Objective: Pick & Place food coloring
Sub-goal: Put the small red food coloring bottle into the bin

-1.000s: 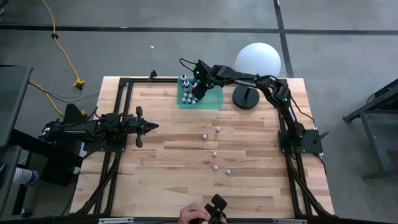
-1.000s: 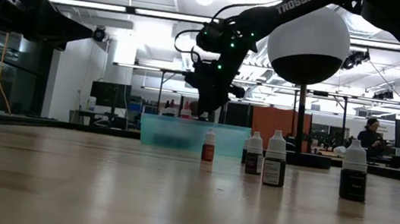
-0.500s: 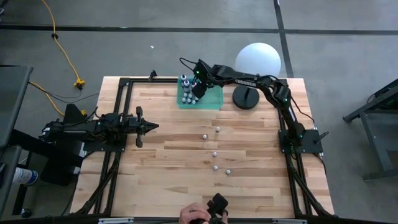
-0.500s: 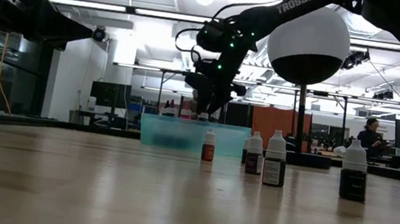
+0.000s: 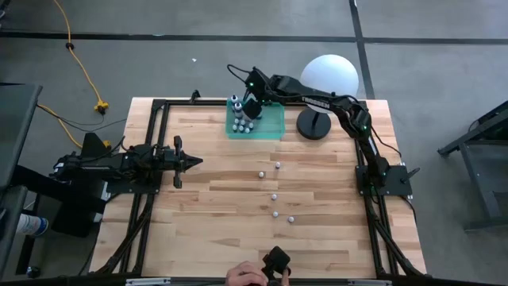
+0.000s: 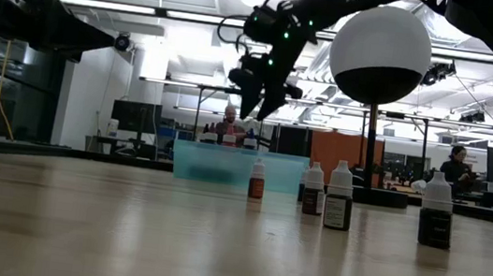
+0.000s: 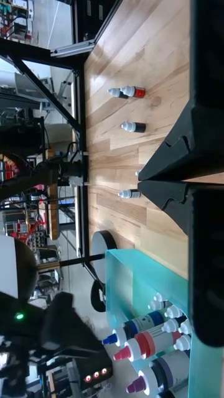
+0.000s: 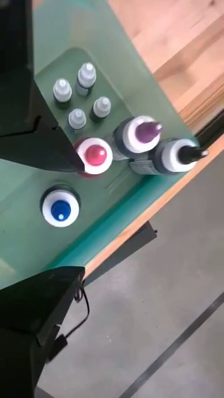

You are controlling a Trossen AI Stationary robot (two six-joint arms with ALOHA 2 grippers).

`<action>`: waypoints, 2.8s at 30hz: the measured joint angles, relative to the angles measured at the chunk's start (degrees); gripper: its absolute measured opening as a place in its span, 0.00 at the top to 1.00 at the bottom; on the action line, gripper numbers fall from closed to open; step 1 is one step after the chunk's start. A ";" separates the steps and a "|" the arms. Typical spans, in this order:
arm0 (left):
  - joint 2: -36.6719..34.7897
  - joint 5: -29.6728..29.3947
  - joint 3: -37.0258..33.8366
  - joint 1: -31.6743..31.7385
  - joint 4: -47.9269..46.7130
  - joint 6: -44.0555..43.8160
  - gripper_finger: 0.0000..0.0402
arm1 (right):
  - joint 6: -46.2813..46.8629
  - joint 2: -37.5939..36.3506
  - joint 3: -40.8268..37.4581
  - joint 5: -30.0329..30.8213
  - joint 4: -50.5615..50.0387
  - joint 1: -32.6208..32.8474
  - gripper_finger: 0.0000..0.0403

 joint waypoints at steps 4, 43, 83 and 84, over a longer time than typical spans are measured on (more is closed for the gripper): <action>0.00 0.00 0.00 -0.01 0.01 0.00 1.00 | -0.20 0.00 6.39 0.00 -7.13 0.91 0.38; 0.00 0.00 0.00 -0.01 0.01 0.00 1.00 | -18.93 -43.22 -51.46 -19.71 7.42 17.60 0.38; 0.01 0.00 0.00 0.01 0.02 0.00 1.00 | -16.05 -36.30 -75.55 -22.09 47.22 16.70 0.41; 0.00 0.00 0.00 0.01 0.02 0.00 1.00 | -16.05 -36.11 -75.40 -22.09 46.92 16.69 0.43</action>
